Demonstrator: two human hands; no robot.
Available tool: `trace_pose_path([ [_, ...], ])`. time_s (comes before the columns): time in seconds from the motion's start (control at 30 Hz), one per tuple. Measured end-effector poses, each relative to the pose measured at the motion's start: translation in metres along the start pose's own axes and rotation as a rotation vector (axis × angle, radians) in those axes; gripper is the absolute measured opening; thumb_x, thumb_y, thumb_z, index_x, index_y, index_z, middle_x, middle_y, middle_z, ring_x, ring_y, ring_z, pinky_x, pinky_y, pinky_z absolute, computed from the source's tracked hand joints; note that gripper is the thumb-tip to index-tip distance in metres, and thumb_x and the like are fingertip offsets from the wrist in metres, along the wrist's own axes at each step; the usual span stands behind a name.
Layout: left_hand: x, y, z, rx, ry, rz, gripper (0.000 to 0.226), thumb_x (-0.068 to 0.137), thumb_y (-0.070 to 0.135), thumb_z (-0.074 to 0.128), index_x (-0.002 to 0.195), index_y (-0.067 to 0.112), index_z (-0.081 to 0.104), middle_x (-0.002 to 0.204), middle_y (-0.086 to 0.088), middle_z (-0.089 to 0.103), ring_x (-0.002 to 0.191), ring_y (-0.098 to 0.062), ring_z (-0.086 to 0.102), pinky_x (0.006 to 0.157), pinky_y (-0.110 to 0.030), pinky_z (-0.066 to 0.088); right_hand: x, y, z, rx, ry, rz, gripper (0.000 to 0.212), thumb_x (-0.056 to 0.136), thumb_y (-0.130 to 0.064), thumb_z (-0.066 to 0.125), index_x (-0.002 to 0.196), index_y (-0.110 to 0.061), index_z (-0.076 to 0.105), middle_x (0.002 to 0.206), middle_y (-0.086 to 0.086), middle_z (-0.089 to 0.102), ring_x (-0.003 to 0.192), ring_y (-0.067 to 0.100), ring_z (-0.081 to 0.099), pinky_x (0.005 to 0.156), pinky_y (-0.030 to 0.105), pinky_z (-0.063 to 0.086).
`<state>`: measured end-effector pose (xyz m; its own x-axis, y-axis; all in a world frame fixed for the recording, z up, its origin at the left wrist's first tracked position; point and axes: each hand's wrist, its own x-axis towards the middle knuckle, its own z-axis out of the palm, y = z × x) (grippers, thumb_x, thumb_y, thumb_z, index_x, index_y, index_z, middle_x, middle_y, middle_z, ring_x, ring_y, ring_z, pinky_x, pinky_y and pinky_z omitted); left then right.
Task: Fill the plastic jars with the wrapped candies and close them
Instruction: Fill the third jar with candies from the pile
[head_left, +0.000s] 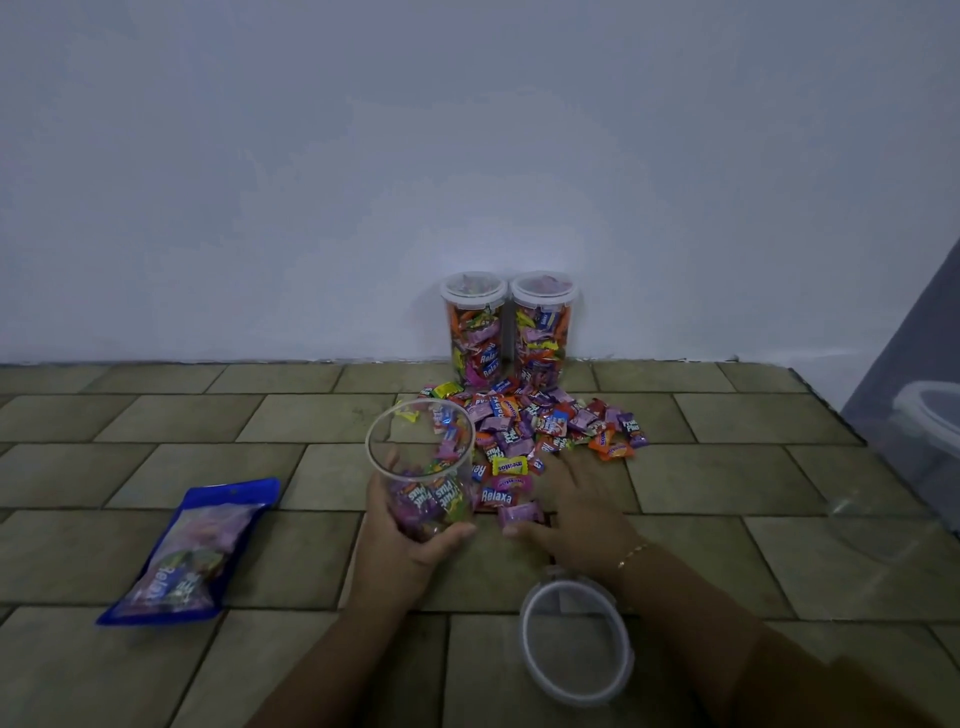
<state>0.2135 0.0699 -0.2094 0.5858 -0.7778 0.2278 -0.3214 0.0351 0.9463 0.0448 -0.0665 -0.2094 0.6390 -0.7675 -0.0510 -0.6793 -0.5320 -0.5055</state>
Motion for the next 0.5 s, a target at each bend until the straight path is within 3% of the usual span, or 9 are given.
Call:
trace_pose_path([
  [0.13, 0.0, 0.001, 0.001, -0.003, 0.008, 0.031, 0.103, 0.036, 0.073, 0.078, 0.122, 0.047, 0.028, 0.123, 0.027, 0.043, 0.112, 0.009, 0.051, 0.088, -0.006, 0.043, 0.021, -0.011, 0.006, -0.146, -0.052, -0.076, 0.105, 0.066, -0.077, 0.055, 0.146, -0.043, -0.003, 0.158, 0.002, -0.01, 0.145, 0.029, -0.009, 0.116, 0.047, 0.007],
  [0.23, 0.002, 0.001, 0.002, -0.032, 0.014, 0.037, 0.101, 0.037, 0.076, 0.077, 0.121, 0.047, 0.03, 0.123, 0.024, 0.045, 0.111, 0.016, 0.05, 0.086, -0.004, 0.043, 0.027, -0.019, 0.009, -0.306, -0.066, -0.164, 0.094, 0.06, -0.091, 0.025, 0.143, -0.052, 0.003, 0.159, -0.002, -0.003, 0.145, 0.029, -0.008, 0.115, 0.049, 0.002],
  [0.3, 0.003, 0.0, 0.001, -0.029, 0.016, 0.033, 0.102, 0.037, 0.073, 0.078, 0.122, 0.044, 0.031, 0.123, 0.022, 0.046, 0.111, 0.015, 0.05, 0.085, -0.003, 0.042, 0.026, -0.02, 0.013, -0.317, -0.002, -0.186, 0.093, 0.057, -0.09, 0.012, 0.139, -0.049, 0.027, 0.155, -0.003, 0.017, 0.143, 0.027, 0.008, 0.114, 0.044, 0.01],
  [0.37, 0.004, -0.002, 0.001, -0.017, 0.019, 0.025, 0.102, 0.038, 0.062, 0.083, 0.123, 0.043, 0.03, 0.124, 0.02, 0.048, 0.113, 0.01, 0.051, 0.086, -0.003, 0.042, 0.025, -0.019, 0.013, -0.243, 0.065, -0.185, 0.082, 0.064, -0.076, 0.011, 0.124, -0.038, 0.052, 0.14, -0.002, 0.041, 0.132, 0.024, 0.03, 0.105, 0.035, 0.024],
  [0.5, 0.004, -0.001, 0.001, -0.006, 0.011, 0.034, 0.093, 0.05, 0.033, 0.092, 0.119, 0.043, 0.031, 0.12, 0.022, 0.048, 0.104, 0.016, 0.051, 0.082, 0.0, 0.041, 0.019, -0.015, 0.011, -0.231, 0.167, -0.271, 0.044, 0.078, -0.051, 0.034, 0.089, -0.02, 0.063, 0.098, 0.003, 0.063, 0.091, 0.026, 0.058, 0.073, 0.034, 0.048],
])
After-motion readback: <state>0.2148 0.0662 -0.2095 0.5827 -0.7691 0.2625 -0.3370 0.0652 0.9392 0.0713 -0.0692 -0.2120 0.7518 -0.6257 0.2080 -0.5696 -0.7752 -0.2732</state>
